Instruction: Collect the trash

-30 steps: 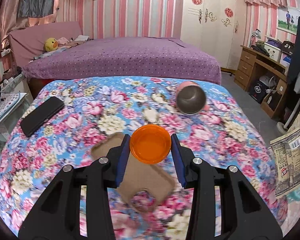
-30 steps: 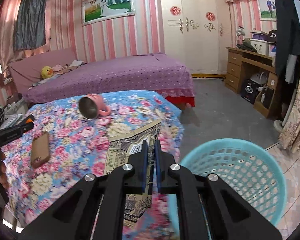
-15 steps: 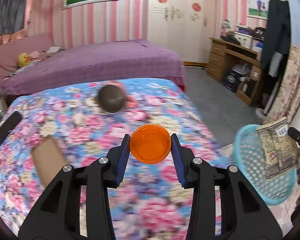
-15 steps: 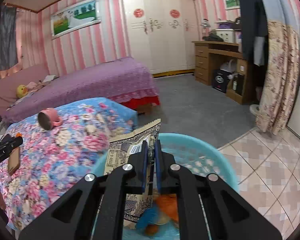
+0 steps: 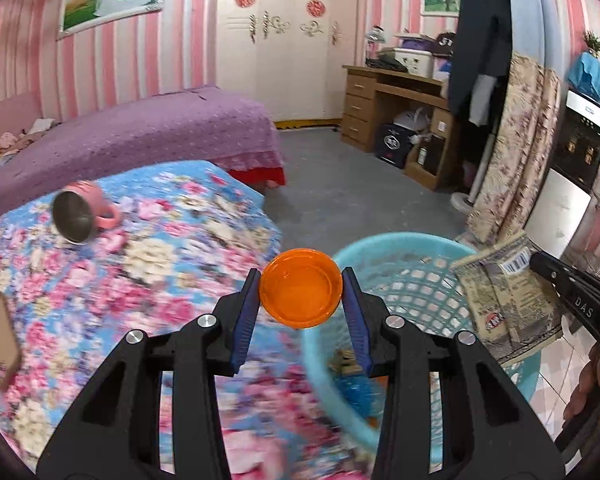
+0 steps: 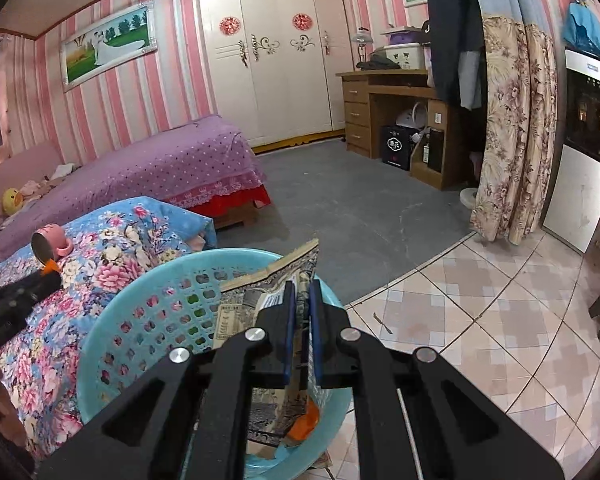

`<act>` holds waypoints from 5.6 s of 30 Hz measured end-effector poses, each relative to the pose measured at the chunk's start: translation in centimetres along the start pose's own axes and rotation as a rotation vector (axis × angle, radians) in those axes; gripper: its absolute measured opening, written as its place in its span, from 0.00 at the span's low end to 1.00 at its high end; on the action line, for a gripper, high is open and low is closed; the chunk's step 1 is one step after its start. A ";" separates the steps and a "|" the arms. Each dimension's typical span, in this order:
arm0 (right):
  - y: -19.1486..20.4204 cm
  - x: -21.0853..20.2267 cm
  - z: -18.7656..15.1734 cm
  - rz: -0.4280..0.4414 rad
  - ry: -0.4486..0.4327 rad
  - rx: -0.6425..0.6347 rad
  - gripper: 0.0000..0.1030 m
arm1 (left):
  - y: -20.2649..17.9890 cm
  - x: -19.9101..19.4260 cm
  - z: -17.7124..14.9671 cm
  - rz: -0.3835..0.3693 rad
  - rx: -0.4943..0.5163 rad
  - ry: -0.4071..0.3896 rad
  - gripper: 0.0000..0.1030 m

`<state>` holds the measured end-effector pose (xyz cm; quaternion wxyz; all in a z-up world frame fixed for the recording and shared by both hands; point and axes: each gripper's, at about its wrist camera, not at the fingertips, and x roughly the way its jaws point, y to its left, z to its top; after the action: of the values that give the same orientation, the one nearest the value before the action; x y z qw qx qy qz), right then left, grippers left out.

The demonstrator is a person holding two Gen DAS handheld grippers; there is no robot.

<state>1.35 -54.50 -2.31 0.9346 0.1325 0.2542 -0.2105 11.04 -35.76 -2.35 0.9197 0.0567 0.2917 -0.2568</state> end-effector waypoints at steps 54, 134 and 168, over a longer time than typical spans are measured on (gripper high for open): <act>22.7 -11.9 -3.6 0.232 -0.102 -0.221 0.96 | 18.5 -21.1 -7.5 0.355 -0.125 -0.139 0.95; 27.3 -13.5 -6.7 0.251 -0.192 -0.319 0.96 | 22.1 -22.5 -9.7 0.422 -0.169 -0.243 0.95; 27.0 -13.5 -6.6 0.247 -0.197 -0.318 0.96 | 22.1 -22.6 -9.7 0.422 -0.172 -0.246 0.95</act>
<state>0.44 -24.10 3.12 0.9827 -0.0077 0.1736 -0.0637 1.53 -4.34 1.45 0.9829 0.0062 0.1799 -0.0384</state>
